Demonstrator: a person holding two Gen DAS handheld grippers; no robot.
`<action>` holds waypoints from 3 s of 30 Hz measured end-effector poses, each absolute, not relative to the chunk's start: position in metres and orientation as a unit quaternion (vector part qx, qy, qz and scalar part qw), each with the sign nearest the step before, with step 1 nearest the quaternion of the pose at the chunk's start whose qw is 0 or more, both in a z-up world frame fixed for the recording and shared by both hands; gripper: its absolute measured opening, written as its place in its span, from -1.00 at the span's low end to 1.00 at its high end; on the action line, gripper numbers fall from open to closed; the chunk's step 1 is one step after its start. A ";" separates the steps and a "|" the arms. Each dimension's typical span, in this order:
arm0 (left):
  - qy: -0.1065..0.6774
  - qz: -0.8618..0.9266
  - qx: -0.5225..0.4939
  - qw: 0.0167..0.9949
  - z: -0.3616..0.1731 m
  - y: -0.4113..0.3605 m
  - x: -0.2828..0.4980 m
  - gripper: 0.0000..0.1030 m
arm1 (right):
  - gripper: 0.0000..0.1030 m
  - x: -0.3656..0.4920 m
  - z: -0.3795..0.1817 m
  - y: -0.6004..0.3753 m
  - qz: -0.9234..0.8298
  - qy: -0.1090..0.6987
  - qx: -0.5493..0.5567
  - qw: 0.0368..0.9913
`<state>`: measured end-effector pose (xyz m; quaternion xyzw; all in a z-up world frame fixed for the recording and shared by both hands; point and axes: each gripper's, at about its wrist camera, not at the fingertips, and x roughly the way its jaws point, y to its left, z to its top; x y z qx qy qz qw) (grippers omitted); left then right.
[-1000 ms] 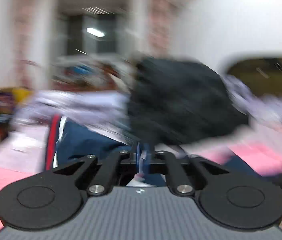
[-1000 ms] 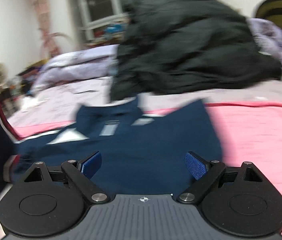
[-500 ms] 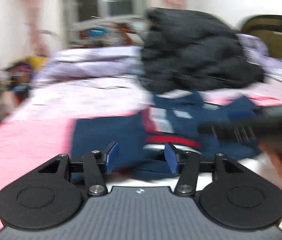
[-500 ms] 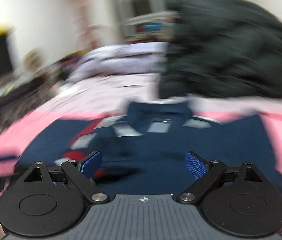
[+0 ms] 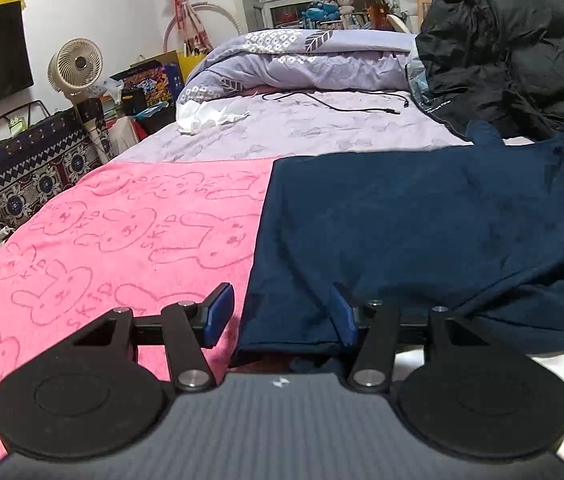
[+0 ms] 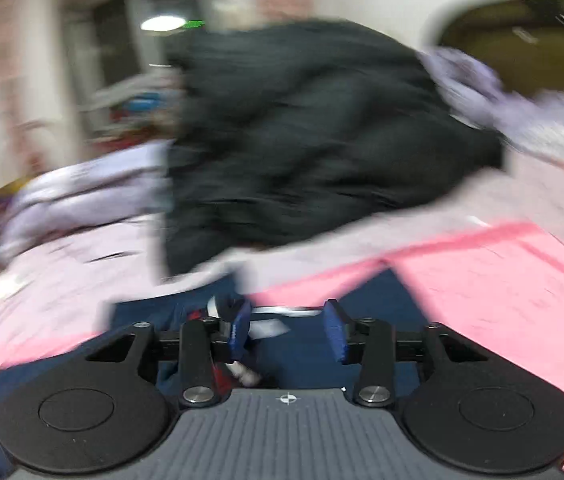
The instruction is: Fold clothes
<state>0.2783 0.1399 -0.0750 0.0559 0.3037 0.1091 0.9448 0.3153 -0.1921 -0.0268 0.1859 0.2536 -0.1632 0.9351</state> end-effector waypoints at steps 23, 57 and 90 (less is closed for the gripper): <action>0.296 0.076 0.123 0.944 -0.080 0.111 0.264 0.22 | -0.33 0.275 -0.044 -0.210 -0.122 0.293 0.138 0.938; 0.257 -0.053 0.137 0.955 -0.049 0.051 0.270 0.27 | 0.18 0.283 -0.054 -0.090 0.088 0.248 -0.054 0.963; 0.347 0.040 0.087 0.933 -0.071 0.152 0.340 0.61 | 0.77 0.290 -0.084 -0.192 -0.004 0.343 -0.123 0.931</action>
